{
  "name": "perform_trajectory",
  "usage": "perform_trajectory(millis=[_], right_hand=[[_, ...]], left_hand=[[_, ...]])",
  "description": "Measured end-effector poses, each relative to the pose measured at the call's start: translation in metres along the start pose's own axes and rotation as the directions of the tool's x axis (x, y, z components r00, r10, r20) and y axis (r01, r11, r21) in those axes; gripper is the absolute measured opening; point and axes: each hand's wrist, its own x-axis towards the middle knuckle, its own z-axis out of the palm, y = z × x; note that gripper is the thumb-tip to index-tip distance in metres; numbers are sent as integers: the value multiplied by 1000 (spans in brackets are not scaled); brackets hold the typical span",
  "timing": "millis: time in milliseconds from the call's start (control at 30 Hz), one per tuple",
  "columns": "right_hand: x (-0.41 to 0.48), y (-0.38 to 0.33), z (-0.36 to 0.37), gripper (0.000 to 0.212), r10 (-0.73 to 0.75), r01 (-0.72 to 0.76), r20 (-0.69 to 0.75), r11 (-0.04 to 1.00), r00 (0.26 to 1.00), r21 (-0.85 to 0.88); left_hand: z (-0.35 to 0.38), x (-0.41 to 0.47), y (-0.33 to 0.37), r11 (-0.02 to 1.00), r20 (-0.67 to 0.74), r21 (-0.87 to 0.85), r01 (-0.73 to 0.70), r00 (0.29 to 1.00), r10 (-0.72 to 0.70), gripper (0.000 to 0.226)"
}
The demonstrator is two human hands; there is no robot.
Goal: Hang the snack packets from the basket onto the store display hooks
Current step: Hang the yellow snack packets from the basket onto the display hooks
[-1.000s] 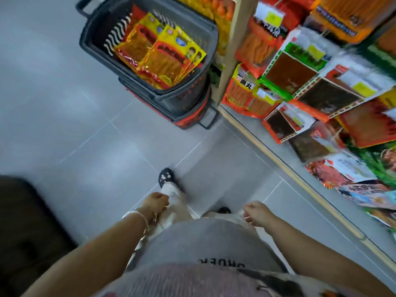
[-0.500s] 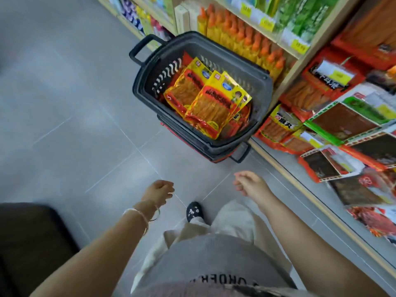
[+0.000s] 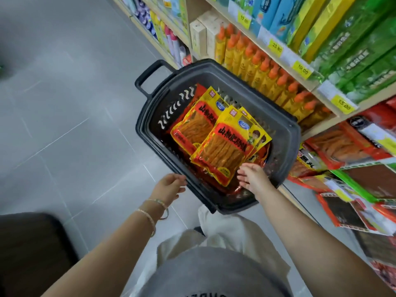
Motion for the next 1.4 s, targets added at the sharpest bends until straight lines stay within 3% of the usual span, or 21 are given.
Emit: perform_trajectory(millis=[200,333,467,567,667,767,800,900,1000,1033,1100,1167,1233,1300,1400], right_hand=[[58,-3,13,47,287,-288,-26,957,958,-36],[72,-5,24,65,333,-334,-93,942,938,7],[75,-1,31,67,265,-252,-218,964,939,85],[71,-4,31,56,137,-115,-184,985,973,125],[59,-17,27,90,55,-37,-113,987,992,156],[39,-31,22,105,-21,36,-77,980,997,194],[33,-34,21,101,-33,47,-66,976,997,214],[23,-43,25,66,-98,89,17,951,995,296],[22,-47,37,75,-67,39,81,950,994,308],[24,-46,41,86,-31,7,80,958,996,286],[27,-42,50,95,31,-56,95,958,995,280],[31,-39,55,71,62,-85,79,939,995,332],[41,-38,56,38,83,-57,-53,925,995,375],[57,-30,50,36,154,-63,-220,926,963,373],[76,-16,40,43,258,-145,-337,934,905,326]], left_hand=[[17,42,25,995,-31,62,71,997,-70,15],[25,52,31,994,5,45,102,995,-102,13],[24,56,31,991,33,33,130,991,-131,15],[21,64,41,995,25,8,101,995,-102,15],[17,77,58,999,23,-1,35,999,-35,14],[14,92,76,998,51,52,-25,998,22,22],[14,98,83,996,68,86,-35,997,29,32],[15,112,105,987,110,152,-47,993,30,55],[14,126,125,991,168,131,34,984,-56,89],[13,132,131,991,190,123,46,979,-69,89],[11,142,142,989,192,148,15,980,-43,67],[9,154,147,971,175,237,-38,985,-4,63],[7,166,149,946,178,311,-98,983,43,56],[1,176,148,914,158,382,-138,984,82,41],[-9,192,147,891,111,437,-123,990,82,30]])
